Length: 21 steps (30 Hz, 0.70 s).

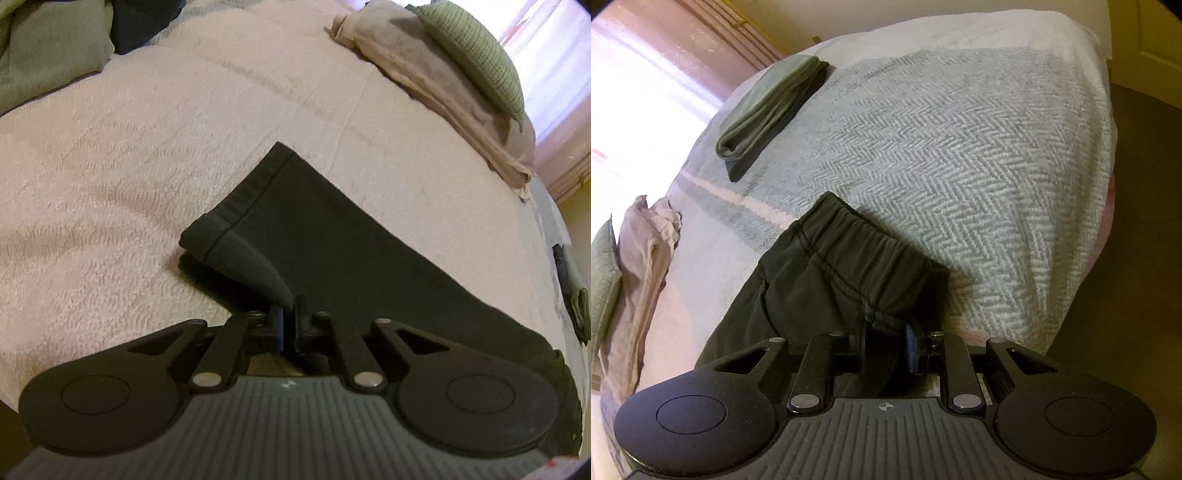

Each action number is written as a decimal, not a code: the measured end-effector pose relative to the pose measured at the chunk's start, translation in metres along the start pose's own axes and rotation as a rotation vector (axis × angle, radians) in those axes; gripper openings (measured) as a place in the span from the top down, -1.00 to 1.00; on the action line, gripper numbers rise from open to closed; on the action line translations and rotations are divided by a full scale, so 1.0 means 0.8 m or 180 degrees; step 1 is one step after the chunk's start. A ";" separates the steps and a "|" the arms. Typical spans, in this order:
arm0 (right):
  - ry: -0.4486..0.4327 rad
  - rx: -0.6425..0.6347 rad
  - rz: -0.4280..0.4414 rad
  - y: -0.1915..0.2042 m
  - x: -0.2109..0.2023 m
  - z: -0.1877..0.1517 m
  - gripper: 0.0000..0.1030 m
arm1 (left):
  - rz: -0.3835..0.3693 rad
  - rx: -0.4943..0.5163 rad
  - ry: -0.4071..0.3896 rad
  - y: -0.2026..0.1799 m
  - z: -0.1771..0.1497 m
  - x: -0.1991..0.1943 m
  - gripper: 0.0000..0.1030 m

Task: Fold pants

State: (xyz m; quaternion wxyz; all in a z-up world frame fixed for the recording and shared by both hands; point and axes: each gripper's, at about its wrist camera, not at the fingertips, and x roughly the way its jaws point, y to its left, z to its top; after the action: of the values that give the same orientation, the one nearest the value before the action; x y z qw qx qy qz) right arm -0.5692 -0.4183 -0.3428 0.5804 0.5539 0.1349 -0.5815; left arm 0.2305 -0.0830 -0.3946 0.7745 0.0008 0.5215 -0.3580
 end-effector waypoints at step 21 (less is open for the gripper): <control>0.0028 -0.0488 -0.0712 0.001 0.012 -0.033 -0.07 | 0.0564 0.0717 0.0125 -0.038 -0.011 0.008 0.69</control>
State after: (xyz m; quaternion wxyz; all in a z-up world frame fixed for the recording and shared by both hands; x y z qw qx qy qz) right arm -0.5530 -0.4027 -0.3597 0.5520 0.4920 0.2424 -0.6281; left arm 0.2077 -0.1063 -0.3925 0.7878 0.1407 0.4909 -0.3444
